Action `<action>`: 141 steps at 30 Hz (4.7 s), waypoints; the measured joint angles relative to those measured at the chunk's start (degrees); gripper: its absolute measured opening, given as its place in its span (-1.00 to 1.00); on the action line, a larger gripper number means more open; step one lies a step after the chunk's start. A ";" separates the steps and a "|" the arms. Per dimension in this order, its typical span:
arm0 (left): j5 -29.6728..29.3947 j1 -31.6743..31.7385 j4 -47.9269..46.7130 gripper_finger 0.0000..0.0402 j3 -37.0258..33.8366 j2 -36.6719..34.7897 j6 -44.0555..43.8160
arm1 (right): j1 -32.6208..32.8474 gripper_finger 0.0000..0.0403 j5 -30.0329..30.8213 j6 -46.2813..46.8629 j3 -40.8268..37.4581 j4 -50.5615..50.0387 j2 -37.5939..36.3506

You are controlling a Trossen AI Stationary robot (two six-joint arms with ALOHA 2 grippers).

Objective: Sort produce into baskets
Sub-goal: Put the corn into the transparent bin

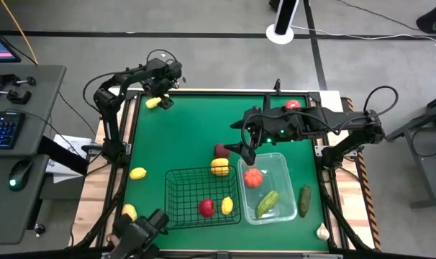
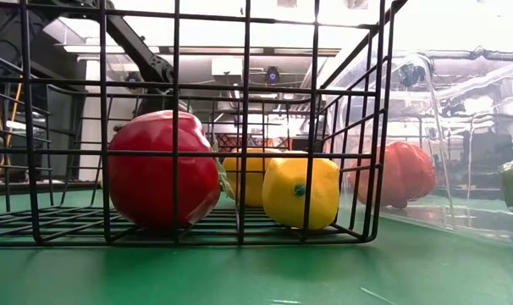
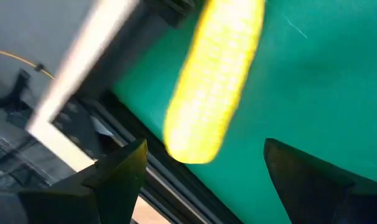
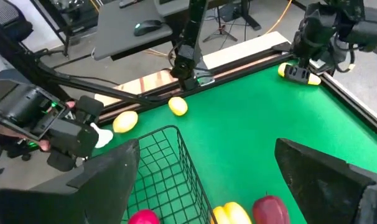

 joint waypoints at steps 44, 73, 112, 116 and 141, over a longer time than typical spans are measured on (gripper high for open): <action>0.09 1.88 2.94 -0.65 -0.88 1.40 0.03 | 0.00 0.81 -0.48 5.45 0.00 1.31 2.64; 22.07 -14.89 11.08 -0.65 15.28 -23.84 -13.25 | 0.00 0.81 7.89 -5.11 0.04 -9.54 -7.74; 13.41 -75.80 48.75 -0.60 -9.40 -38.57 -32.11 | 7.13 0.81 13.40 21.10 -17.66 -23.74 -17.31; 11.61 -75.55 48.82 -0.60 -9.40 -38.55 -32.06 | 7.13 0.81 11.29 20.80 -17.66 -23.08 -17.31; 11.55 -73.01 50.66 -0.60 -9.40 -38.55 -31.03 | 7.13 0.81 4.46 19.50 -17.66 -20.96 -17.29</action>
